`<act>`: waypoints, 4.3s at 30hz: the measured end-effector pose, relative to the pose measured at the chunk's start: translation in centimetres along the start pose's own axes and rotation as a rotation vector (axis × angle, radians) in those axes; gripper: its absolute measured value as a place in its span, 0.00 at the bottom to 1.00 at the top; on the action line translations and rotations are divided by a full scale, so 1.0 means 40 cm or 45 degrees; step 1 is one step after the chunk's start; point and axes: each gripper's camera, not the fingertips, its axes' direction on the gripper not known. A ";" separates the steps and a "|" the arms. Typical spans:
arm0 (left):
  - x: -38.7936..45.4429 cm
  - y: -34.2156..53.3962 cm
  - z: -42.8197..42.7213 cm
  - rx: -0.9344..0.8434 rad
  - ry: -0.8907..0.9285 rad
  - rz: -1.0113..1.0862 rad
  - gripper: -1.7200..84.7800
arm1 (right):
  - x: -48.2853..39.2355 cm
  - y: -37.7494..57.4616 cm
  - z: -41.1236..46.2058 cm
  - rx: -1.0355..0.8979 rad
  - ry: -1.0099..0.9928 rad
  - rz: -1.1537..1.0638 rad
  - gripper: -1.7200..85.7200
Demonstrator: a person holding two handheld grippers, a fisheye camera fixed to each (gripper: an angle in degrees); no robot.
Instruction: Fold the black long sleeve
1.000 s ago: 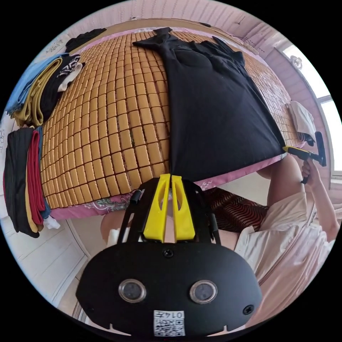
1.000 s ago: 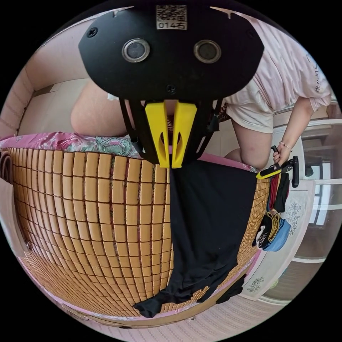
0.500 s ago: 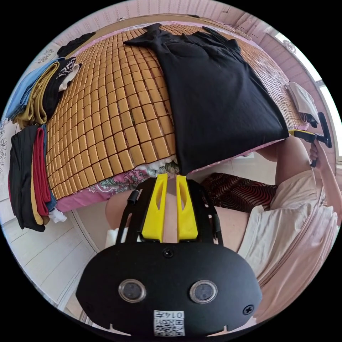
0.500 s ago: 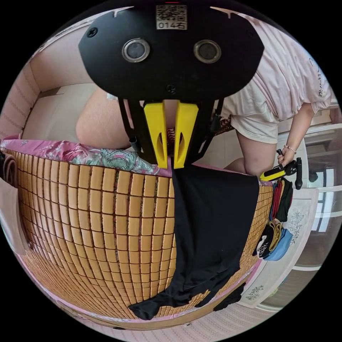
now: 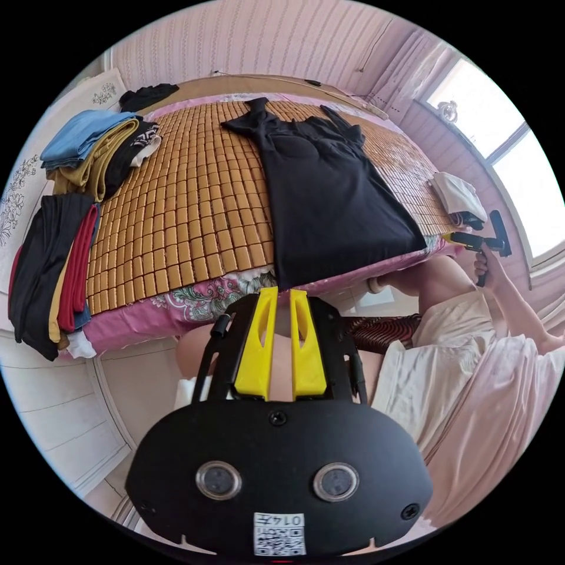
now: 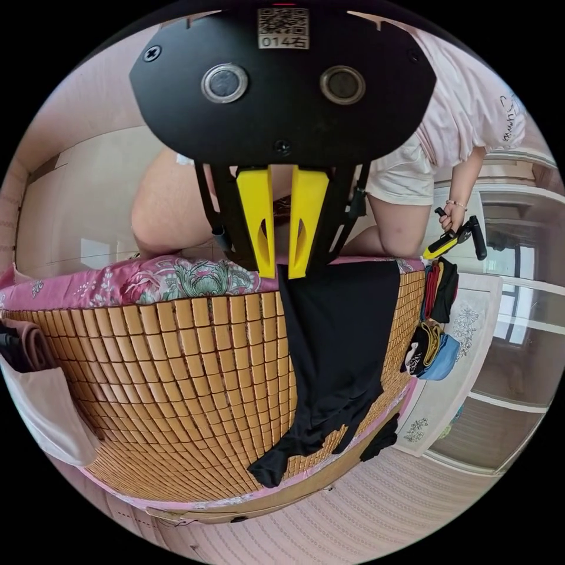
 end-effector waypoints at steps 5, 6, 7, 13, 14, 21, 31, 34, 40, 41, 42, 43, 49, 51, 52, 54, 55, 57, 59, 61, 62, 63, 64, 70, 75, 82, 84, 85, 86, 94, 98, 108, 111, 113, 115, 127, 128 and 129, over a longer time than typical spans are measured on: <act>0.056 0.061 -0.006 0.104 0.069 0.030 0.07 | -0.017 0.061 -0.054 0.107 -0.008 -0.035 0.07; 0.065 0.069 -0.006 0.113 0.072 0.039 0.07 | -0.017 0.067 -0.059 0.116 -0.006 -0.040 0.07; 0.081 0.087 -0.007 0.134 0.073 0.058 0.07 | -0.019 0.075 -0.067 0.131 -0.005 -0.049 0.07; 0.116 0.129 0.003 0.165 0.052 0.104 0.07 | -0.024 0.080 -0.104 0.172 0.017 -0.081 0.06; 0.122 0.119 0.010 0.163 0.037 0.118 0.07 | -0.029 0.074 -0.117 0.197 0.039 -0.092 0.06; 0.178 -0.061 0.104 0.155 0.065 0.221 0.09 | -0.069 -0.056 -0.162 0.242 0.102 -0.306 0.11; 0.322 -0.686 0.415 0.199 0.211 0.453 0.09 | -0.108 -0.661 -0.049 0.185 0.324 -0.406 0.16; 0.343 -0.862 0.543 0.180 0.280 0.489 0.09 | -0.086 -0.848 0.031 0.151 0.412 -0.353 0.15; 0.353 -1.021 0.700 0.095 0.388 0.442 0.09 | -0.007 -1.021 0.157 0.070 0.469 -0.198 0.06; 0.354 -1.030 0.717 0.061 0.398 0.438 0.09 | -0.001 -1.005 0.141 0.130 0.555 -0.166 0.03; 0.355 -1.033 0.723 0.046 0.399 0.436 0.09 | 0.005 -0.997 0.135 0.128 0.586 -0.155 0.02; 0.358 -1.037 0.732 0.015 0.400 0.437 0.09 | 0.018 -0.968 0.115 0.137 0.591 -0.153 0.02; 0.398 -1.066 0.739 -0.067 0.446 0.448 0.09 | 0.097 -0.660 -0.079 0.093 0.473 -0.007 0.02; 0.425 -1.090 0.747 -0.093 0.465 0.473 0.09 | 0.108 -0.555 -0.121 0.027 0.402 0.049 0.03; 0.445 -1.110 0.755 -0.107 0.462 0.497 0.09 | 0.120 -0.496 -0.142 -0.008 0.372 0.096 0.04; 0.475 -1.145 0.775 -0.124 0.454 0.529 0.09 | 0.149 -0.429 -0.169 -0.032 0.348 0.186 0.08; 0.494 -1.171 0.793 -0.139 0.451 0.541 0.09 | 0.175 -0.400 -0.184 -0.026 0.347 0.247 0.08; 0.523 -1.213 0.826 -0.154 0.435 0.552 0.09 | 0.220 -0.386 -0.196 -0.012 0.366 0.330 0.09; 0.565 -1.276 0.873 -0.139 0.393 0.570 0.09 | 0.273 -0.425 -0.207 0.035 0.391 0.355 0.11; 0.598 -1.328 0.919 -0.130 0.346 0.580 0.09 | 0.313 -0.471 -0.209 0.095 0.455 0.368 0.12; 0.616 -1.364 0.953 -0.130 0.326 0.571 0.10 | 0.343 -0.502 -0.204 0.129 0.459 0.391 0.13; 0.624 -1.382 0.969 -0.128 0.325 0.562 0.10 | 0.357 -0.515 -0.199 0.140 0.445 0.402 0.13; 0.638 -1.417 1.004 -0.128 0.336 0.538 0.10 | 0.381 -0.537 -0.184 0.153 0.413 0.410 0.13; 0.731 -1.519 1.237 -0.304 0.147 0.529 0.06 | 0.426 -0.536 -0.148 0.119 0.532 0.431 0.04; 0.706 -1.534 1.281 -0.347 0.228 0.456 0.01 | 0.405 -0.424 -0.214 0.072 0.314 0.439 0.02; 0.684 -1.524 1.187 -0.150 0.331 0.555 0.01 | 0.331 -0.284 -0.262 -0.268 -0.110 0.458 0.02; 0.694 -1.538 1.171 -0.113 0.349 0.581 0.01 | 0.361 -0.304 -0.291 -0.257 -0.126 0.444 0.02; 0.702 -1.549 1.170 -0.101 0.361 0.587 0.01 | 0.388 -0.323 -0.311 -0.218 -0.090 0.424 0.02; 0.711 -1.560 1.179 -0.104 0.363 0.587 0.01 | 0.417 -0.341 -0.325 -0.179 -0.020 0.408 0.03; 0.718 -1.598 1.243 -0.141 0.254 0.509 0.07 | 0.494 -0.339 -0.324 -0.020 0.225 0.571 0.09; 0.684 -1.634 1.252 -0.113 0.156 0.447 0.07 | 0.372 -0.360 -0.237 0.015 0.239 0.384 0.13; 0.666 -1.663 1.361 -0.234 0.062 0.458 0.05 | 0.308 -0.387 -0.106 0.039 0.399 0.461 0.04; 0.655 -1.663 1.356 -0.254 0.086 0.436 0.05 | 0.359 -0.300 -0.211 0.243 0.190 0.630 0.02; 0.657 -1.658 1.348 -0.257 0.075 0.452 0.07 | 0.424 -0.197 -0.282 0.357 0.129 0.860 0.02; 0.662 -1.652 1.333 -0.248 0.069 0.473 0.08 | 0.467 -0.116 -0.305 0.385 0.188 1.033 0.03; 0.713 -1.577 1.255 -0.129 0.025 0.582 0.06 | 0.356 -0.286 -0.215 0.250 0.508 0.867 0.01; 0.703 -1.580 1.263 -0.141 0.016 0.556 0.06 | 0.363 -0.303 -0.195 0.217 0.556 0.914 0.01; 0.696 -1.582 1.273 -0.166 0.015 0.541 0.06 | 0.368 -0.307 -0.185 0.203 0.574 0.935 0.01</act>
